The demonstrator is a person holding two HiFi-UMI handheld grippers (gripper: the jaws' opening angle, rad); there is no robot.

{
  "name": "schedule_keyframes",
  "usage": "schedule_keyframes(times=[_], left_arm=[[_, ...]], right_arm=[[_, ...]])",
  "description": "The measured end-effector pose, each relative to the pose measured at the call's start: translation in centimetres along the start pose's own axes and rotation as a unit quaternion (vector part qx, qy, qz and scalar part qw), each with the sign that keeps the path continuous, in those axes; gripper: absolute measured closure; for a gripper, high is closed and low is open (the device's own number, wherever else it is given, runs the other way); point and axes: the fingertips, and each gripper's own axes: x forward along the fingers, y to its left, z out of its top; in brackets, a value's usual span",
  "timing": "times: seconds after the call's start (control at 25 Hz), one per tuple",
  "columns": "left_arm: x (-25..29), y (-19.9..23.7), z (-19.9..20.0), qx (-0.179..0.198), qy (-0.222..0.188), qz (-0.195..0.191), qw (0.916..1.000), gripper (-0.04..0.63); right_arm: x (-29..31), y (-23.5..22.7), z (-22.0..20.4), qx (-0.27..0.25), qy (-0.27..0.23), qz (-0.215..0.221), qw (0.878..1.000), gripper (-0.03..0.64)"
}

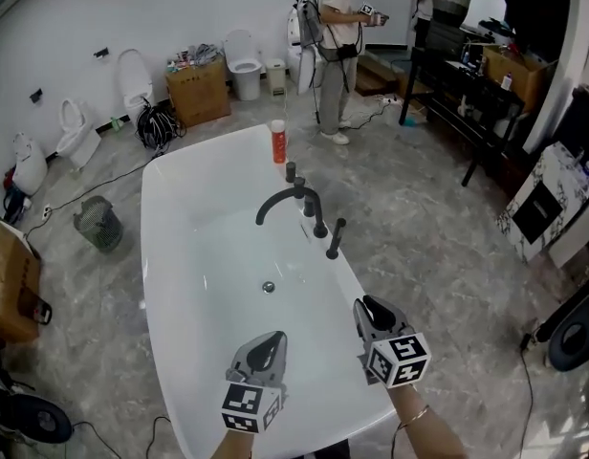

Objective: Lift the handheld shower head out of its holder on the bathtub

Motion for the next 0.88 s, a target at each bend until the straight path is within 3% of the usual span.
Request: schedule_keyframes(times=[0.4, 0.88], left_arm=[[13.0, 5.5, -3.0, -0.022, 0.000, 0.059, 0.9980, 0.575], [22.1, 8.5, -8.3, -0.043, 0.015, 0.089, 0.9949, 0.576]], right_arm=[[16.0, -9.3, -4.8, -0.030, 0.047, 0.038, 0.998, 0.519], [27.7, -16.6, -9.8, -0.049, 0.071, 0.031, 0.996, 0.476]])
